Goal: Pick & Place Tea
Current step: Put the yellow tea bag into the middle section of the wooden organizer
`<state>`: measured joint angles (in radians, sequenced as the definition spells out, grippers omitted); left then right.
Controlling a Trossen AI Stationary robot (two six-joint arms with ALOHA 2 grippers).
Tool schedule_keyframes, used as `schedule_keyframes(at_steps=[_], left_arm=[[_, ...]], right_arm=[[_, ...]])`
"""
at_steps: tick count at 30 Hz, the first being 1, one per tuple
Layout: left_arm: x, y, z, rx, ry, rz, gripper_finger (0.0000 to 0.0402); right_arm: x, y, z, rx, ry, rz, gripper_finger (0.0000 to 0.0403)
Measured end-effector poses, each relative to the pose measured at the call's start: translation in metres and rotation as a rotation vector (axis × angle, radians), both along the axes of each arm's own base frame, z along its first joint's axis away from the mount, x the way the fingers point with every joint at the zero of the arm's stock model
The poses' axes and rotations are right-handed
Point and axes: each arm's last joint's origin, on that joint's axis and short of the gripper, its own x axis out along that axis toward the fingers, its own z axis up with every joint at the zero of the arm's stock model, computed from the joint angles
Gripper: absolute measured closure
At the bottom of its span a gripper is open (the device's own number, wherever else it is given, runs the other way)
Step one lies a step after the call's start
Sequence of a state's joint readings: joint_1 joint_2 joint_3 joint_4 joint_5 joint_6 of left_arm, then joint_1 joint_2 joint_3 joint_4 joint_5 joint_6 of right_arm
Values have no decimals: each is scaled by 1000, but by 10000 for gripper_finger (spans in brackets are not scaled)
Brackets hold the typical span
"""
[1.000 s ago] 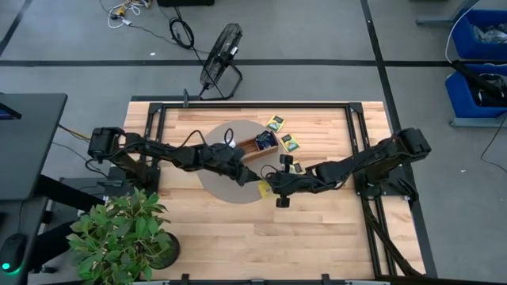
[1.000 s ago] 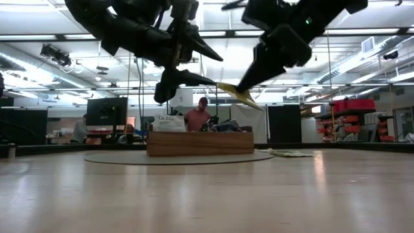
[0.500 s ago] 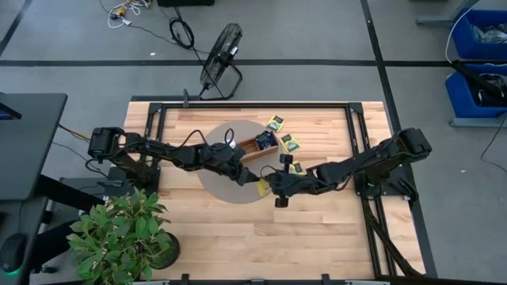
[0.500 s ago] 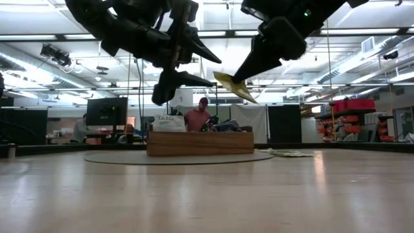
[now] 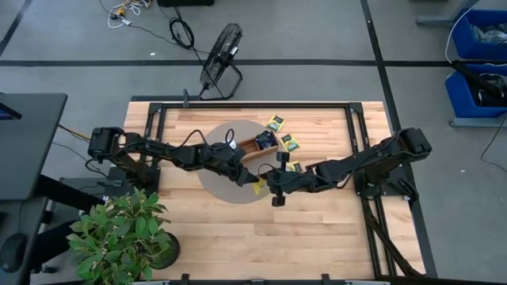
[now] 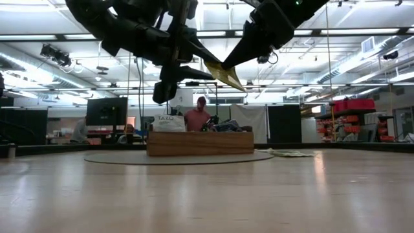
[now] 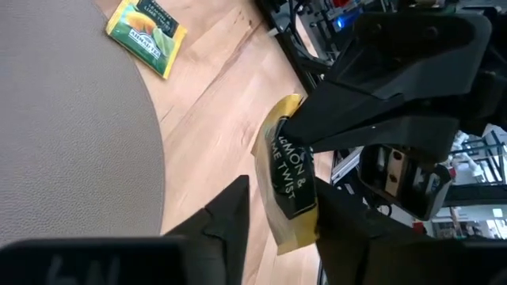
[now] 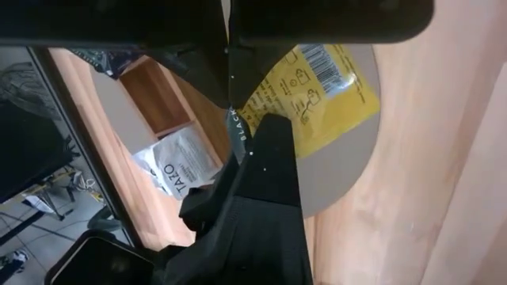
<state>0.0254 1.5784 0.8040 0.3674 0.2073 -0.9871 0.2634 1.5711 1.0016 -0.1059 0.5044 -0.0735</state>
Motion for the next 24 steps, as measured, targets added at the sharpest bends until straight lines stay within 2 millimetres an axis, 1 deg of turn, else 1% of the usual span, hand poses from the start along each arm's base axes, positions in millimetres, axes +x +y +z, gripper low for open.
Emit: schedule_keyframes(at_steps=[3, 7, 8, 10, 13, 16, 19, 21, 24], left_arm=[[0, 0, 0, 1, -1, -1, 305], [0, 2, 0, 21, -4, -1, 375], [0, 2, 0, 27, -6, -2, 387], [0, 3, 0, 38, -6, 5, 394], [0, 5, 1, 70, -18, 15, 397], [-2, 10, 7, 124, -47, 28, 398], [-4, 19, 12, 153, -64, 54, 399], [-5, 27, 12, 179, -61, 71, 399], [-7, 39, 13, 247, -71, 96, 399]], right_arm=[[0, 1, 0, 6, 2, 4, 403], [-1, 1, -1, 18, 18, 9, 403], [-1, 1, -2, 19, 21, 7, 403], [-2, 1, -1, 23, 20, 0, 400], [-7, -1, 7, 84, -6, -42, 378], [-15, -5, 20, 163, -51, -90, 343], [-24, -9, 31, 184, -72, -115, 302], [-28, -13, 34, 193, -66, -135, 272], [-32, -18, 32, 220, -40, -174, 229]])
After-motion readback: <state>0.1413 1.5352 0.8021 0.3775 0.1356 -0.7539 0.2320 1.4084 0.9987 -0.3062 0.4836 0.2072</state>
